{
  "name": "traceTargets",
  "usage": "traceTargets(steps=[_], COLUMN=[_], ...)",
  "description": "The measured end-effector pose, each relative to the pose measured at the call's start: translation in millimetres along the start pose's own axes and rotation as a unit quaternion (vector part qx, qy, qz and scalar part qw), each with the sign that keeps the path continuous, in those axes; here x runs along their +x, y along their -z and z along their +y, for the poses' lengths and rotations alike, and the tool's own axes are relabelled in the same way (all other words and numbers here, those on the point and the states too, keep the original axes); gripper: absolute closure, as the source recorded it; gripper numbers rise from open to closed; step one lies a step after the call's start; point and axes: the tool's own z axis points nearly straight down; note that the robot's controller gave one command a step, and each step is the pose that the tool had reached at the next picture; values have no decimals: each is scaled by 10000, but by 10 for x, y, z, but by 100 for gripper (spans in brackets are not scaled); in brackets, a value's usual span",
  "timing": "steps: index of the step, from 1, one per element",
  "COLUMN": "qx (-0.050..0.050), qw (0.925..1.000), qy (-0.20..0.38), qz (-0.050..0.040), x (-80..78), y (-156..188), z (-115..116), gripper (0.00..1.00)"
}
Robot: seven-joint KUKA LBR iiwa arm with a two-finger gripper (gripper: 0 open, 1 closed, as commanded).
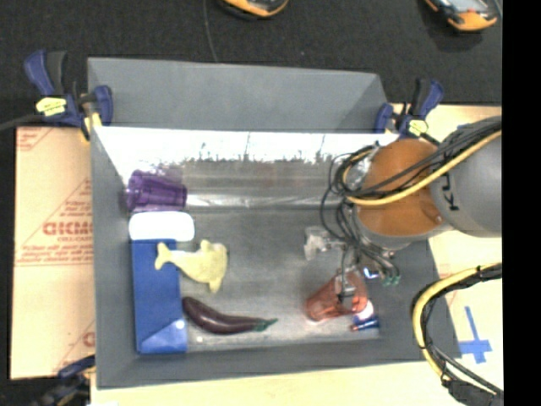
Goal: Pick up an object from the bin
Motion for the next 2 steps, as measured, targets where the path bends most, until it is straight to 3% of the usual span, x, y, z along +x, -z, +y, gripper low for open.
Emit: traceTargets(steps=[1,2], qx=[-10,-9], qw=[10000,10000], qy=[-65,-41], qz=[-15,-16], x=[68,51], y=[-47,-52], z=[-479,-427], gripper=[100,100])
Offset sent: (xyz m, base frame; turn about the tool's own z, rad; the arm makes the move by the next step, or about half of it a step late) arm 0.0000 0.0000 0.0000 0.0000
